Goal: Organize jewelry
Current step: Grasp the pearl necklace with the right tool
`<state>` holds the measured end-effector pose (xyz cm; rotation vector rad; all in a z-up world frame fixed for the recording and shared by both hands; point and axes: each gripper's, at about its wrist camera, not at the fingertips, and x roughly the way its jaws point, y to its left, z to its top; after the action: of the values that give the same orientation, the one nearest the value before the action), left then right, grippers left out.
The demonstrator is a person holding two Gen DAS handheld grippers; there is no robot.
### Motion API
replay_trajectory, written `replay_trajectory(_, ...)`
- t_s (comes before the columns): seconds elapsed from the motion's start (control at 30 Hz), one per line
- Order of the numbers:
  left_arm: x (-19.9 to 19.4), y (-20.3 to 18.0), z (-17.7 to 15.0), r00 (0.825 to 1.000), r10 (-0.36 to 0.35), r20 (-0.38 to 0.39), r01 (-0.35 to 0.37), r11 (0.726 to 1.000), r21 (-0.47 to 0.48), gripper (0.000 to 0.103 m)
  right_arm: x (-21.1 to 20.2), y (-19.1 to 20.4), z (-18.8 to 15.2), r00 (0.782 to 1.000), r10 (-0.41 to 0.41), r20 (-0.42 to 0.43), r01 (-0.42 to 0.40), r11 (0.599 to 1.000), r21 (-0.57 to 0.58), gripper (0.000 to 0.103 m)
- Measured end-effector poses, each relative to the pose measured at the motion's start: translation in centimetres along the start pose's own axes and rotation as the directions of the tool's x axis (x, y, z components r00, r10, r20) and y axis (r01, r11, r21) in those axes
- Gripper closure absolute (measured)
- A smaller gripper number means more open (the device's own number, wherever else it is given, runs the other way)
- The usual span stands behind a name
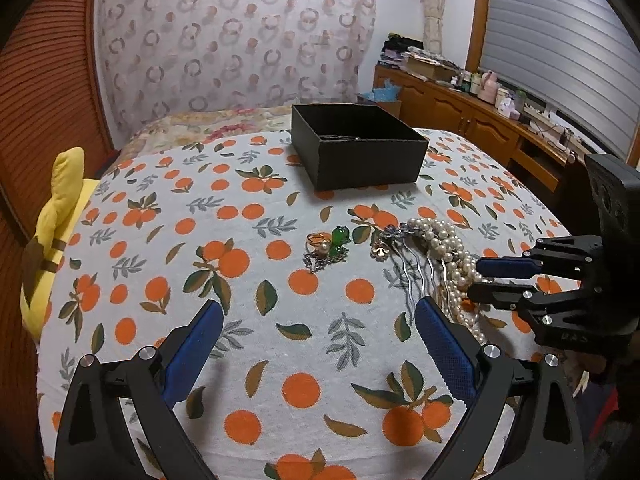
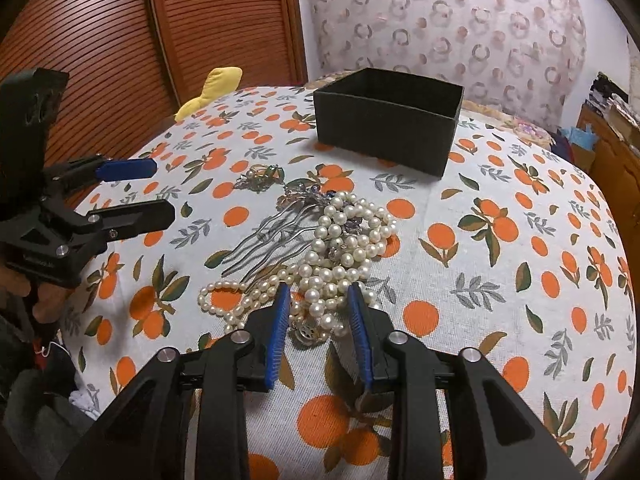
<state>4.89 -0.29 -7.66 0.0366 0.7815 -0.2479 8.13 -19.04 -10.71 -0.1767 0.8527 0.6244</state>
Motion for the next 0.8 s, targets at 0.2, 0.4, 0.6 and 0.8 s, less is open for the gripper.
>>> replay_trajectory(0.2, 0.1, -0.4, 0.0, 1.000, -0.005, -0.003, 0.005, 1.000, 0.004, 0.010, -0.4, -0.9, 0.0, 1.000, 0.015, 0.020, -0.016, 1.000, 0.026, 0.095)
replay_trajectory(0.4, 0.4, -0.9, 0.0, 1.000, -0.012, -0.008, 0.012, 1.000, 0.008, 0.010, -2.8, -1.8, 0.9, 0.995, 0.023, 0.098, -0.027, 0.999, 0.045, 0.095)
replay_trajectory(0.6, 0.2, -1.5, 0.0, 1.000, -0.021, -0.001, 0.021, 1.000, 0.013, 0.010, -5.0, -2.5, 1.7, 0.989, 0.009, 0.150, -0.016, 0.999, 0.047, 0.095)
replay_trajectory(0.8, 0.5, -2.0, 0.1, 0.999, -0.035, -0.007, 0.036, 0.999, 0.019, 0.010, -7.3, -3.2, 2.9, 0.976, -0.037, 0.213, 0.028, 0.999, 0.047, 0.095)
